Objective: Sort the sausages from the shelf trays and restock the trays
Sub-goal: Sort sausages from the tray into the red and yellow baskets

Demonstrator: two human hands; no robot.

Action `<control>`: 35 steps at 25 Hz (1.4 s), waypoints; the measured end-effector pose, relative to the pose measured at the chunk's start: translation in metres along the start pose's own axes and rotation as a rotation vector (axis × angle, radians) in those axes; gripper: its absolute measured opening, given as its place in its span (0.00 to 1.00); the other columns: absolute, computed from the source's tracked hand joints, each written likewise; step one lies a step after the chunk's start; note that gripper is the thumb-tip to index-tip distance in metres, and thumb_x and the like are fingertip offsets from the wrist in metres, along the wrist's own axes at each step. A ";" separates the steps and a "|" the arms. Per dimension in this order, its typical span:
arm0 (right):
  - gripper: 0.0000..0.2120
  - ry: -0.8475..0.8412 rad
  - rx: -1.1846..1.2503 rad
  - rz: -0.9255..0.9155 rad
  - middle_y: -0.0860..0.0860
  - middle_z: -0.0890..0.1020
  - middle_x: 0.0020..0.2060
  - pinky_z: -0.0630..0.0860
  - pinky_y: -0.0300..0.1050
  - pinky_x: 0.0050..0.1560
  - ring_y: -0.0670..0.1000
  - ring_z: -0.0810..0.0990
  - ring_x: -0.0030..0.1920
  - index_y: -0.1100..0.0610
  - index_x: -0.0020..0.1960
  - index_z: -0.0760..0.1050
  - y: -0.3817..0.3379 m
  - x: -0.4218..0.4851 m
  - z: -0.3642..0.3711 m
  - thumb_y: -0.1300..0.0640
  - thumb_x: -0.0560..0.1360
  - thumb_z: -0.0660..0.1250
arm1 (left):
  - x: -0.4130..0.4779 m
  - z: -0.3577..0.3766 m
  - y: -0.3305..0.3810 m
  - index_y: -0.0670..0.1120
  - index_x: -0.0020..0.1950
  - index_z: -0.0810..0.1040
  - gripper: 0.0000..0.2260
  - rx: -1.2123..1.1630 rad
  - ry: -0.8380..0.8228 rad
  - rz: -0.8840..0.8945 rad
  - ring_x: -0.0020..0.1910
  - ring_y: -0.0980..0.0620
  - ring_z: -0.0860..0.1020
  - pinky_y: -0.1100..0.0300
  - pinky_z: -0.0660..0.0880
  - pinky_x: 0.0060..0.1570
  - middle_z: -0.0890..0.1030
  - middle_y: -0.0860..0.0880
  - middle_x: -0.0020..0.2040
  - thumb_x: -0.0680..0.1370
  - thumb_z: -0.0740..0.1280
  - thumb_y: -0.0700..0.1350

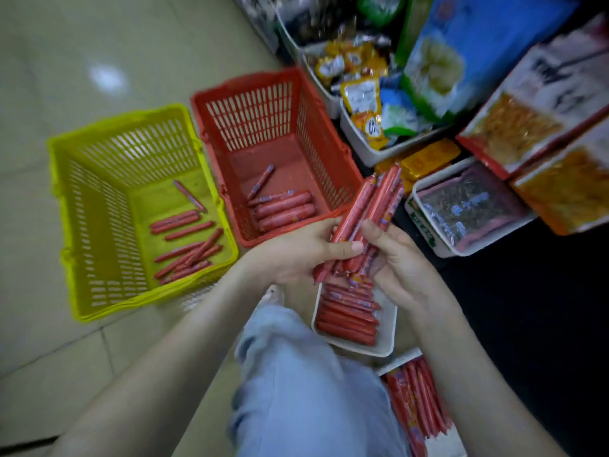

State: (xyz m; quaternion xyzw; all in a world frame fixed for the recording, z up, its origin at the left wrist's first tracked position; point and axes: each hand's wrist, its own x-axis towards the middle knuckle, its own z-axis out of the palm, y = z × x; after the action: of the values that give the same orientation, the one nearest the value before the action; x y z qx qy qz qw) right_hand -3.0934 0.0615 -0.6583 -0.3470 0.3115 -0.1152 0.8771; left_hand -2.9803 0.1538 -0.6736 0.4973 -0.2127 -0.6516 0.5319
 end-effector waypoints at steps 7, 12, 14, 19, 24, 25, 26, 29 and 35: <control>0.16 -0.135 -0.110 -0.063 0.62 0.83 0.43 0.82 0.53 0.45 0.56 0.84 0.42 0.68 0.55 0.75 -0.008 -0.085 0.084 0.63 0.69 0.66 | -0.132 0.047 0.035 0.44 0.60 0.74 0.12 -0.019 0.163 0.170 0.43 0.50 0.81 0.50 0.80 0.44 0.80 0.43 0.51 0.78 0.64 0.35; 0.11 -0.292 -0.219 -0.022 0.61 0.84 0.43 0.82 0.53 0.44 0.56 0.84 0.42 0.67 0.54 0.76 0.021 -0.112 0.142 0.66 0.72 0.63 | -0.212 0.037 0.028 0.45 0.60 0.75 0.13 -0.019 0.305 0.257 0.45 0.47 0.82 0.49 0.81 0.46 0.82 0.43 0.49 0.77 0.64 0.34; 0.11 -0.358 -0.244 -0.004 0.60 0.84 0.42 0.81 0.49 0.37 0.55 0.84 0.40 0.67 0.53 0.76 0.033 -0.112 0.164 0.66 0.72 0.63 | -0.232 0.024 0.024 0.44 0.60 0.75 0.13 0.000 0.360 0.276 0.45 0.48 0.82 0.52 0.82 0.43 0.83 0.44 0.48 0.77 0.65 0.34; 0.07 -0.363 -0.415 -0.048 0.56 0.84 0.36 0.81 0.46 0.33 0.53 0.83 0.36 0.62 0.48 0.77 0.066 -0.074 0.205 0.70 0.72 0.64 | -0.249 -0.024 0.023 0.48 0.60 0.74 0.13 0.107 0.471 0.274 0.46 0.52 0.81 0.53 0.81 0.48 0.82 0.48 0.47 0.78 0.65 0.35; 0.11 -0.317 -0.503 -0.006 0.62 0.82 0.43 0.81 0.51 0.41 0.59 0.82 0.42 0.68 0.54 0.76 0.100 0.011 0.232 0.71 0.71 0.67 | -0.238 -0.105 0.015 0.44 0.67 0.71 0.18 0.032 0.573 0.226 0.58 0.42 0.79 0.45 0.76 0.58 0.78 0.39 0.60 0.77 0.67 0.38; 0.13 -0.322 -0.512 0.012 0.64 0.81 0.45 0.81 0.54 0.45 0.60 0.82 0.43 0.70 0.55 0.75 0.106 0.030 0.236 0.71 0.71 0.67 | -0.235 -0.125 0.011 0.45 0.67 0.71 0.20 0.001 0.591 0.227 0.60 0.41 0.78 0.43 0.74 0.60 0.78 0.39 0.61 0.76 0.69 0.38; 0.13 -0.320 -0.520 0.022 0.64 0.81 0.46 0.80 0.56 0.48 0.61 0.81 0.45 0.70 0.55 0.75 0.112 0.048 0.239 0.71 0.71 0.67 | -0.233 -0.145 0.008 0.45 0.68 0.71 0.21 -0.019 0.625 0.221 0.60 0.41 0.78 0.43 0.73 0.62 0.79 0.39 0.61 0.75 0.70 0.39; 0.11 -0.286 -0.579 0.036 0.59 0.81 0.43 0.79 0.52 0.47 0.56 0.81 0.41 0.65 0.51 0.77 0.133 0.108 0.243 0.71 0.70 0.68 | -0.221 -0.205 -0.009 0.48 0.62 0.74 0.17 -0.003 0.767 0.208 0.54 0.45 0.80 0.45 0.74 0.61 0.80 0.40 0.58 0.75 0.71 0.40; 0.12 -0.359 -1.404 -0.087 0.50 0.81 0.38 0.69 0.38 0.36 0.43 0.79 0.39 0.55 0.48 0.80 0.209 0.231 0.220 0.68 0.67 0.73 | -0.185 -0.321 -0.096 0.44 0.70 0.69 0.21 0.788 1.363 -0.015 0.68 0.46 0.69 0.53 0.64 0.68 0.73 0.45 0.67 0.77 0.66 0.42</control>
State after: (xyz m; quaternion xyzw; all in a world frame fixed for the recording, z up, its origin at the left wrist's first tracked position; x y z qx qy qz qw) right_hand -2.7784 0.2356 -0.7840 -0.8538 0.1491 0.1361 0.4799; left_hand -2.7573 0.4348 -0.8056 0.9406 -0.0515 -0.0829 0.3253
